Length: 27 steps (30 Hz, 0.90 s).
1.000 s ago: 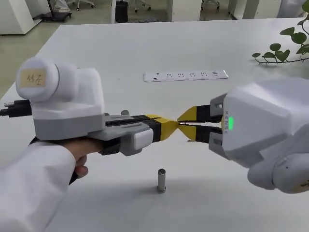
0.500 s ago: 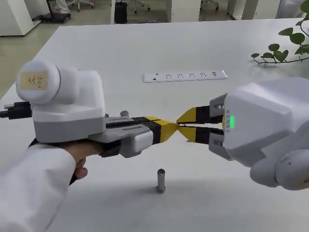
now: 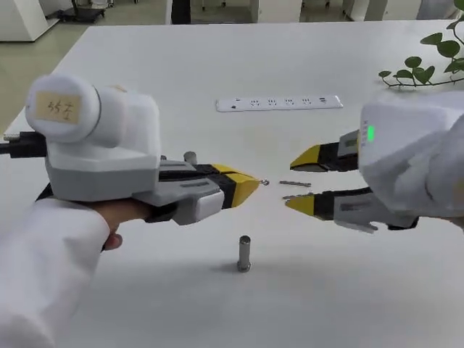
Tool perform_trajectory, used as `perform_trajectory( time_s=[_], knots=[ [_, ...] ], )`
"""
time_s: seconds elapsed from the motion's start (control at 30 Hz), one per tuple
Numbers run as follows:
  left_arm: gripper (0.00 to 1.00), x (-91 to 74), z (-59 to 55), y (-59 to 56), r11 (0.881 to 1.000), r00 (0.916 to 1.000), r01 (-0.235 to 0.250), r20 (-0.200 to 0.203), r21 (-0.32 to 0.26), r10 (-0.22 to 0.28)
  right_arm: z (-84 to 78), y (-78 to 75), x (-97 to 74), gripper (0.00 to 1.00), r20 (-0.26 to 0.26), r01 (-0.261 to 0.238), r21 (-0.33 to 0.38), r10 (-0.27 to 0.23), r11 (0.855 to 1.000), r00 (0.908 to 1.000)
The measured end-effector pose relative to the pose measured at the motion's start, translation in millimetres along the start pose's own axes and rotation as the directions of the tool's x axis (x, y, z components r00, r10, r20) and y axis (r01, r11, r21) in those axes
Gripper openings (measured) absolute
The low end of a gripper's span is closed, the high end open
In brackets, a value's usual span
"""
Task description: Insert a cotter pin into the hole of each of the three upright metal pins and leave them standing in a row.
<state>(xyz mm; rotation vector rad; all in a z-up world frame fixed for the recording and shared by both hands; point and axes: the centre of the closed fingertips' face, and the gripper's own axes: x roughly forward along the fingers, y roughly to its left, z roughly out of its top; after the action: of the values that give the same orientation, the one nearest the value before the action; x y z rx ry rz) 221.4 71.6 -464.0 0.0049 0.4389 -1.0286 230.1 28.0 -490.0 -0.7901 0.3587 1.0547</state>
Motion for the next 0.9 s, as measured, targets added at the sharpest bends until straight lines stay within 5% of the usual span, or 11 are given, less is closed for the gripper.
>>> perform_trajectory(
  time_s=[0.17, 0.27, 0.33, 0.47, 0.57, 0.77, 0.9],
  knots=[
    [0.00, -1.6, -10.3, -3.2, 0.994, 0.9989, 0.017, -0.045, 0.106, -0.012, -4.0, 0.8, -4.7, 0.24, 0.077, -0.068, 0.159, 0.056, 0.985, 0.9955],
    [0.00, -1.9, -14.9, -14.8, 0.980, 0.9959, 0.065, -0.075, 0.190, -0.051, 1.9, 7.5, -8.0, 0.24, 0.138, -0.140, 0.230, 0.110, 0.963, 0.9843],
    [0.00, -1.6, -9.3, -25.8, 0.969, 0.9943, 0.101, -0.056, 0.227, -0.090, 6.4, 15.8, -9.9, 0.24, 0.168, -0.195, 0.250, 0.156, 0.948, 0.9733],
    [0.00, -1.8, -7.6, -36.8, 0.951, 0.9909, 0.133, -0.059, 0.280, -0.121, 7.2, 30.8, -10.3, 0.22, 0.179, -0.278, 0.242, 0.239, 0.930, 0.9544],
    [0.00, -1.6, -5.5, -43.4, 0.946, 0.9869, 0.161, -0.043, 0.281, -0.156, 6.7, 35.5, -7.7, 0.26, 0.167, -0.276, 0.243, 0.240, 0.930, 0.9564],
    [0.00, 0.3, -8.1, -49.6, 0.925, 0.9808, 0.195, -0.058, 0.326, -0.186, 15.7, 50.5, -11.0, 0.20, 0.219, -0.342, 0.264, 0.289, 0.902, 0.9319],
    [0.00, 1.5, -10.1, -50.0, 0.917, 0.9787, 0.205, -0.069, 0.342, -0.194, 18.0, 53.4, -12.8, 0.17, 0.230, -0.351, 0.256, 0.296, 0.901, 0.9271]
  ],
)
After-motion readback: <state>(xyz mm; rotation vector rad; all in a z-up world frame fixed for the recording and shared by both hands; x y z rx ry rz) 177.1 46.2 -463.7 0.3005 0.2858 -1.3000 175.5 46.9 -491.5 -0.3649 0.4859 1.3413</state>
